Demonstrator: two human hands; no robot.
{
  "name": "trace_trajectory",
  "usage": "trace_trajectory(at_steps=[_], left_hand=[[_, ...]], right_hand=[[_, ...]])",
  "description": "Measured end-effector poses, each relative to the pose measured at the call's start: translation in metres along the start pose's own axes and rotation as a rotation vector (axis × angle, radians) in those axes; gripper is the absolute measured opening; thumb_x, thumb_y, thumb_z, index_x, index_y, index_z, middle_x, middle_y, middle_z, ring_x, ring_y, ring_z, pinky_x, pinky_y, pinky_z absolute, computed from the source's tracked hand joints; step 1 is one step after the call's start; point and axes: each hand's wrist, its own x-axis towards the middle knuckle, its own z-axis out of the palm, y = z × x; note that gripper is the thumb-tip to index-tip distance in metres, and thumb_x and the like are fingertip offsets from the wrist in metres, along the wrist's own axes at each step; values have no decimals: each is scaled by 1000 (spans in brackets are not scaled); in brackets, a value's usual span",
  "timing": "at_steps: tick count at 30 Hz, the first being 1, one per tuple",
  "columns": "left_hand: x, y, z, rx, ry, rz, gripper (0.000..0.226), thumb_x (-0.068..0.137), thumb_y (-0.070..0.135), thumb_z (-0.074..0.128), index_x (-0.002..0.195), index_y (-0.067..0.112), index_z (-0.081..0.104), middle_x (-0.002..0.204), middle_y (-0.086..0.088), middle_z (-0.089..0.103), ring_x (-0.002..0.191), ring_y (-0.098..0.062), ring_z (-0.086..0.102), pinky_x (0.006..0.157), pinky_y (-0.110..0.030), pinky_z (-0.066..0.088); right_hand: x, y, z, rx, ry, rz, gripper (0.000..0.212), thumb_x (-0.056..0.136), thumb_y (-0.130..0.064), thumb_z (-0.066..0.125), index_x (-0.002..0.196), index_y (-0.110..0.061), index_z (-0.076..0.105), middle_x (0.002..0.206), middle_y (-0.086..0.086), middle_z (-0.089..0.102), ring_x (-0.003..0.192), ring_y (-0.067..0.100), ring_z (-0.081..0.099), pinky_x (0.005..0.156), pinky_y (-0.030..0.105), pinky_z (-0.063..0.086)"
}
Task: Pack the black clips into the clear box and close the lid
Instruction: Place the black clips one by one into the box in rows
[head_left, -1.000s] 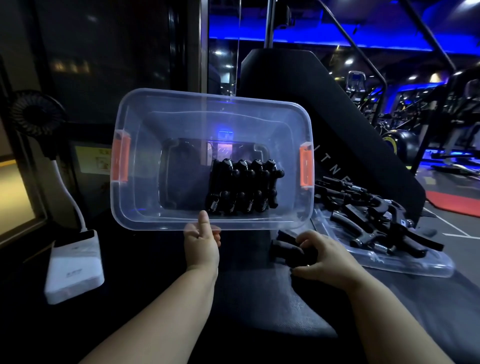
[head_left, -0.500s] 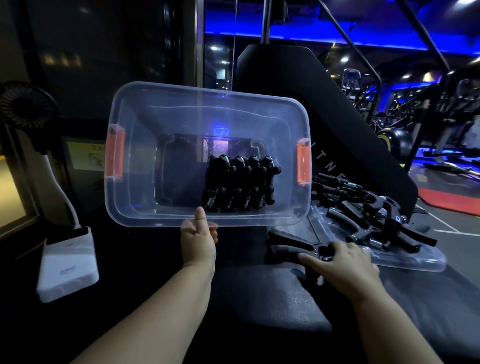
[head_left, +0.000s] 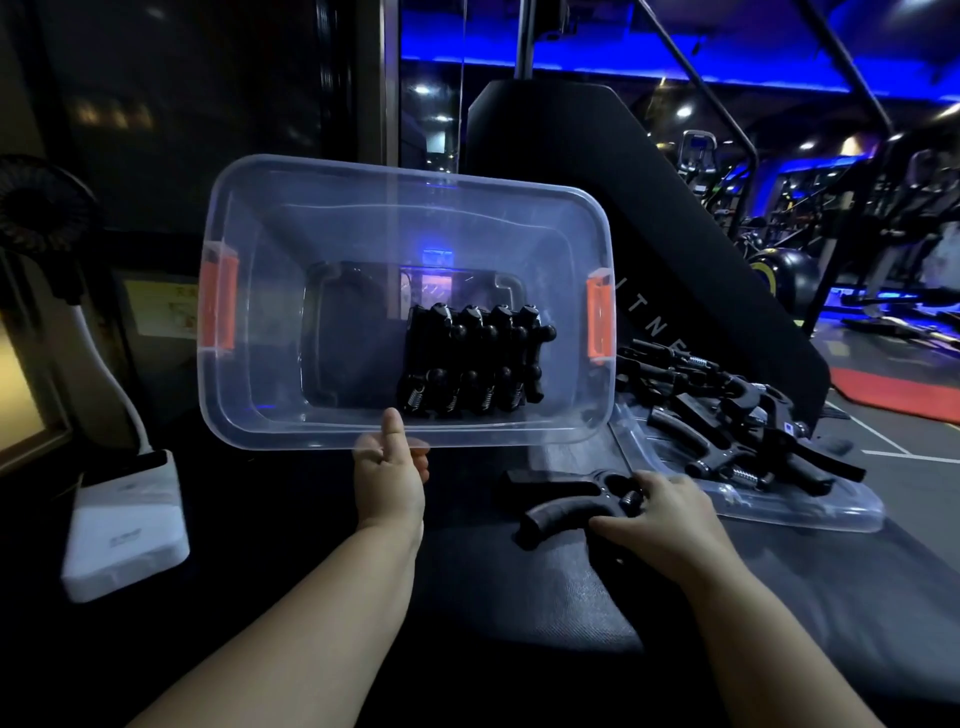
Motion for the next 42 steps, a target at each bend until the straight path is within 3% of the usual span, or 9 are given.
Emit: trace_trajectory(at_steps=[2, 5, 10, 15, 20, 24, 29, 34, 42], left_hand=[[-1, 1, 0, 3, 1, -5, 36, 98, 47, 39, 77, 19, 48, 67, -1, 58, 62, -11, 51, 63, -25, 45], [-2, 2, -1, 0, -2, -13, 36, 98, 47, 39, 78, 19, 48, 68, -1, 58, 62, -11, 51, 63, -25, 44], [-1, 1, -1, -10, -10, -18, 34, 98, 46, 39, 80, 18, 48, 66, 0, 58, 60, -10, 51, 61, -24, 44], [-2, 2, 0, -17, -11, -25, 34, 98, 46, 40, 79, 19, 47, 66, 0, 57, 60, -11, 50, 63, -25, 43], [-3, 3, -1, -13, -11, -20, 36, 98, 46, 39, 76, 19, 48, 66, -2, 56, 60, -12, 50, 63, -26, 43], [-4, 4, 0, -11, -6, -26, 36, 98, 46, 40, 76, 19, 47, 66, -2, 56, 61, -11, 50, 63, -26, 44], [-3, 3, -1, -20, -2, -40, 34, 98, 47, 39, 78, 20, 47, 68, -1, 56, 63, -11, 50, 64, -25, 44], [-3, 5, 0, -47, 20, -47, 31, 97, 43, 43, 78, 19, 45, 68, 0, 55, 60, -10, 48, 62, -24, 43], [1, 13, -11, -18, 152, -28, 45, 83, 29, 71, 104, 0, 44, 78, -6, 58, 69, -19, 57, 72, -31, 52]], right_hand=[[1, 1, 2, -45, -33, 18, 92, 57, -80, 61, 131, -28, 50, 130, 4, 47, 128, 24, 39, 105, 39, 37], [2, 3, 3, -83, -56, 15, 105, 57, -91, 44, 139, -25, 44, 137, 6, 45, 133, 26, 32, 110, 41, 30], [4, -1, 2, -101, -74, 39, 98, 57, -87, 54, 132, -25, 48, 135, 5, 45, 131, 27, 32, 107, 40, 31], [5, -1, 1, 7, -63, 59, 94, 34, -88, 56, 104, -26, 57, 112, -2, 58, 113, 22, 49, 94, 39, 43], [-6, -6, -6, 352, -11, 37, 74, 51, -43, 90, 107, -26, 44, 102, -6, 57, 95, 13, 55, 80, 29, 44], [-10, -9, -8, 513, 46, -49, 90, 55, -23, 92, 125, -29, 37, 108, -4, 56, 97, 16, 58, 79, 28, 45], [-15, -12, -10, 735, 46, -169, 86, 64, 3, 84, 126, -35, 37, 96, -2, 65, 80, 13, 68, 63, 23, 55], [-8, -5, -8, 864, 26, -228, 87, 72, 8, 76, 124, -49, 38, 94, 8, 74, 88, 27, 71, 87, 43, 53], [-8, -8, -7, 955, 16, -290, 90, 77, 15, 67, 124, -57, 41, 88, 16, 71, 85, 26, 67, 93, 45, 49]])
